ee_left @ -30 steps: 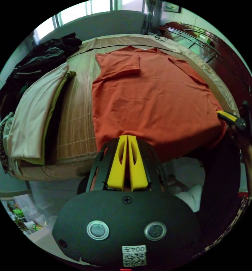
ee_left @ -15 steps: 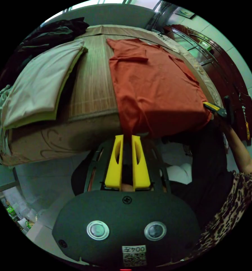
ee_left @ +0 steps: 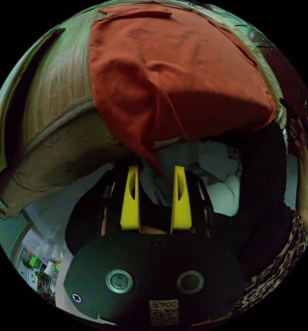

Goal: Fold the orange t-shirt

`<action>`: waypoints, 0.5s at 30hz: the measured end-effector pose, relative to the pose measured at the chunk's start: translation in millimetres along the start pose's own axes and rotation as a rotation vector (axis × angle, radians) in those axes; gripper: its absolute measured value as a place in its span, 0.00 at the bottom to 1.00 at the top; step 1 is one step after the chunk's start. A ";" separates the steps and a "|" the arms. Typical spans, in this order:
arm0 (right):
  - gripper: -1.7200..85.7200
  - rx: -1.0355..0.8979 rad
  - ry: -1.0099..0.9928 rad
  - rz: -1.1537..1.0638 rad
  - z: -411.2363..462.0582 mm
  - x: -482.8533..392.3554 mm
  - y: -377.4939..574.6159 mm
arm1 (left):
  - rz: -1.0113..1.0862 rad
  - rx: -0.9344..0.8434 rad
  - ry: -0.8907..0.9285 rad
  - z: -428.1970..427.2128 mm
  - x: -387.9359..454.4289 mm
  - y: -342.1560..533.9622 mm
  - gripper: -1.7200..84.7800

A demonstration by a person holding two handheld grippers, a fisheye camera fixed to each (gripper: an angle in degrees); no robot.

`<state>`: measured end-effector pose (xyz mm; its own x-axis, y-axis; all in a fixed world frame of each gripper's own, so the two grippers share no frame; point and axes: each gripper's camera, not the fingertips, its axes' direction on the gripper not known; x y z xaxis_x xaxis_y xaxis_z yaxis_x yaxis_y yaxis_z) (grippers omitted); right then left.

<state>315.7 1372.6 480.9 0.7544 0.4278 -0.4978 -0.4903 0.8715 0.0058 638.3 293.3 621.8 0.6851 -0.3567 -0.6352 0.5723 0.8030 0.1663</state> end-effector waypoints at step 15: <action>0.15 -0.330 -0.376 0.285 12.1 103.9 44.2 | -0.031 0.164 0.284 14.7 -28.3 55.2 0.05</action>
<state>377.7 1458.5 440.0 0.6462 0.7433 -0.1731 -0.7617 0.6142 -0.2063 657.2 340.7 660.1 0.5260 -0.2137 -0.8232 0.6716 0.6982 0.2478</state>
